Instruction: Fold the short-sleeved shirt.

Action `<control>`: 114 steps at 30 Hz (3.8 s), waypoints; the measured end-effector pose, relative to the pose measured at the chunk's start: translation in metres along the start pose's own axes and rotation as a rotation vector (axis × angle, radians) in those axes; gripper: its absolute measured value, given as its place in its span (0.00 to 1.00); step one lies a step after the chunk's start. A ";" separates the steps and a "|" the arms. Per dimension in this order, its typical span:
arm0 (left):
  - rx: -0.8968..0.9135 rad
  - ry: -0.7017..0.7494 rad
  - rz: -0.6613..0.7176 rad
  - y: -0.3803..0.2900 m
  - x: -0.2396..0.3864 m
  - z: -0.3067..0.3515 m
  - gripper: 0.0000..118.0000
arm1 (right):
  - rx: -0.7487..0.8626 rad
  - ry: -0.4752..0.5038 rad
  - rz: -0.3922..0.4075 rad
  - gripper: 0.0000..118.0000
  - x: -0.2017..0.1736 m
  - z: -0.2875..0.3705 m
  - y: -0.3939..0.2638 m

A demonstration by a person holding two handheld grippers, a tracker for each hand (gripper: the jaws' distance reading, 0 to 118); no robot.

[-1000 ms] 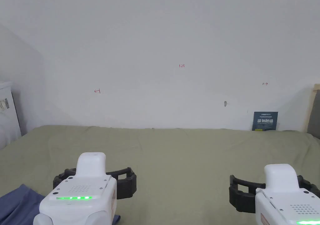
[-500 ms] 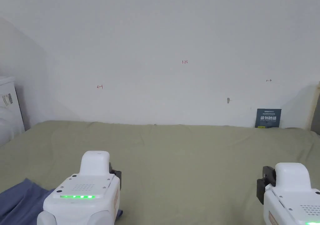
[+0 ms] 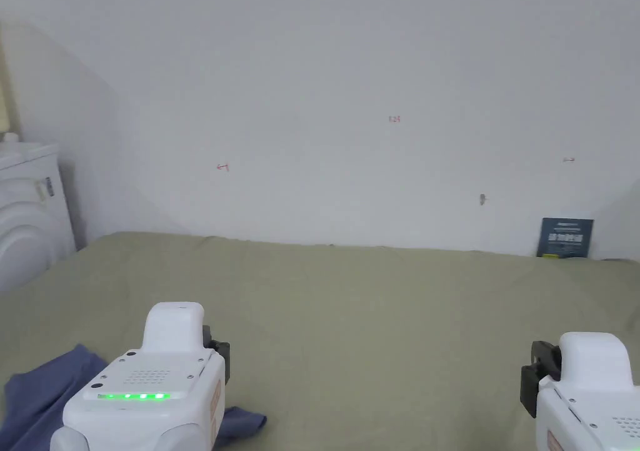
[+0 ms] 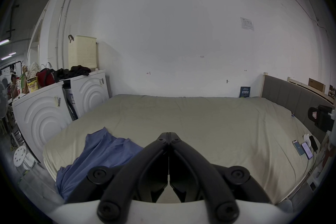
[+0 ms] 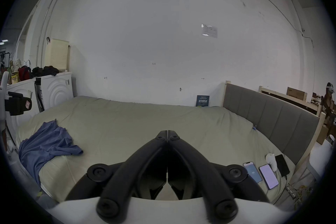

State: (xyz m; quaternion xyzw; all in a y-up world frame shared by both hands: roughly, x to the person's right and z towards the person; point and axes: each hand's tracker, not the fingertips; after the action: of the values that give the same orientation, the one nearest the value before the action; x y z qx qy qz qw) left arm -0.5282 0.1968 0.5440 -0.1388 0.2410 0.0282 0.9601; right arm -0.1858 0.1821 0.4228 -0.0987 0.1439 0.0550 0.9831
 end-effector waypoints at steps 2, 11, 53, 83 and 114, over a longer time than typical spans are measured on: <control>-0.001 0.067 -0.002 -0.001 -0.025 0.006 0.00 | -0.018 0.074 -0.007 0.00 -0.019 -0.014 -0.004; -0.037 0.373 0.053 -0.016 -0.157 0.053 0.00 | 0.022 0.381 0.036 0.00 -0.151 -0.032 0.003; -0.662 0.055 0.179 -0.131 -0.173 -0.191 0.61 | -0.215 0.474 0.060 0.00 -0.205 -0.071 -0.070; -0.550 -0.173 0.211 -0.050 -0.057 -0.199 0.00 | -0.278 0.235 -0.090 0.00 -0.054 0.014 -0.096; -0.801 -0.595 -0.203 -0.137 0.350 -0.197 0.94 | -0.368 -0.032 -0.275 0.00 0.071 0.031 -0.130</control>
State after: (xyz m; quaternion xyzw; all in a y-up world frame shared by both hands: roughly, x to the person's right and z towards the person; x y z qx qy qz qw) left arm -0.2920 0.0053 0.2470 -0.5049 -0.0873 0.0634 0.8564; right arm -0.0920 0.0672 0.4541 -0.2944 0.1011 -0.0526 0.9489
